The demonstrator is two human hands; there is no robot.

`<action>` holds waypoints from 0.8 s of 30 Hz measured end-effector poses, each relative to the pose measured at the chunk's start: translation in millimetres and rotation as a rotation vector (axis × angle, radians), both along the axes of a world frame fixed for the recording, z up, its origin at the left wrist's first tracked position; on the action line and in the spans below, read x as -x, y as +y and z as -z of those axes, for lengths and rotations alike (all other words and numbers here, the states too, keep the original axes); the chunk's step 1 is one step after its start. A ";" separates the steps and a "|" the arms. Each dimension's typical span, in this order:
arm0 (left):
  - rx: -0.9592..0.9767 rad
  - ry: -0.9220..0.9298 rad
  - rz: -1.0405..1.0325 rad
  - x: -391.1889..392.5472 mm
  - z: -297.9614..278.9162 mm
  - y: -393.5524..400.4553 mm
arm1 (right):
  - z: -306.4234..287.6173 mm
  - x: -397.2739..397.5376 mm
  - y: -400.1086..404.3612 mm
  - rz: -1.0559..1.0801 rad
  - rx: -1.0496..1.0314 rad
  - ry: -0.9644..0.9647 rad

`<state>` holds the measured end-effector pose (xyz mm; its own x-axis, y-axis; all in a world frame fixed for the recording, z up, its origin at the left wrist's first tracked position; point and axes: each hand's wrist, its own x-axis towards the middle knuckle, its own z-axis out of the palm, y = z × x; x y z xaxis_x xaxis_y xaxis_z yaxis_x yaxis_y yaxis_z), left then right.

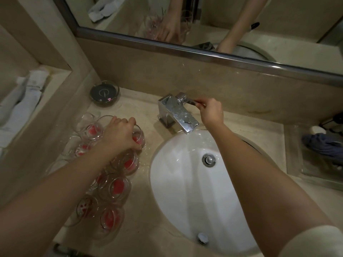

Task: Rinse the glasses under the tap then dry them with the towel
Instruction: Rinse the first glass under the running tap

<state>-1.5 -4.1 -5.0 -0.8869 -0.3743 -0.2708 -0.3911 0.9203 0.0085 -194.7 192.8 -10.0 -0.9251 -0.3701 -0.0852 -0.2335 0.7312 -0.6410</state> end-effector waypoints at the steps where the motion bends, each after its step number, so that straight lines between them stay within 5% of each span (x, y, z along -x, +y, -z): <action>1: -0.004 -0.001 -0.003 0.1 -0.4 0.3 | 0.1 0.5 0.0 0.000 -0.007 -0.002; 14: -0.052 0.015 -0.036 -1.1 -1.9 0.9 | 3.7 0.3 1.2 0.042 0.068 -0.037; 24: -0.320 0.187 -0.159 4.9 0.4 28.2 | 55.6 -45.7 40.4 0.264 0.298 -0.481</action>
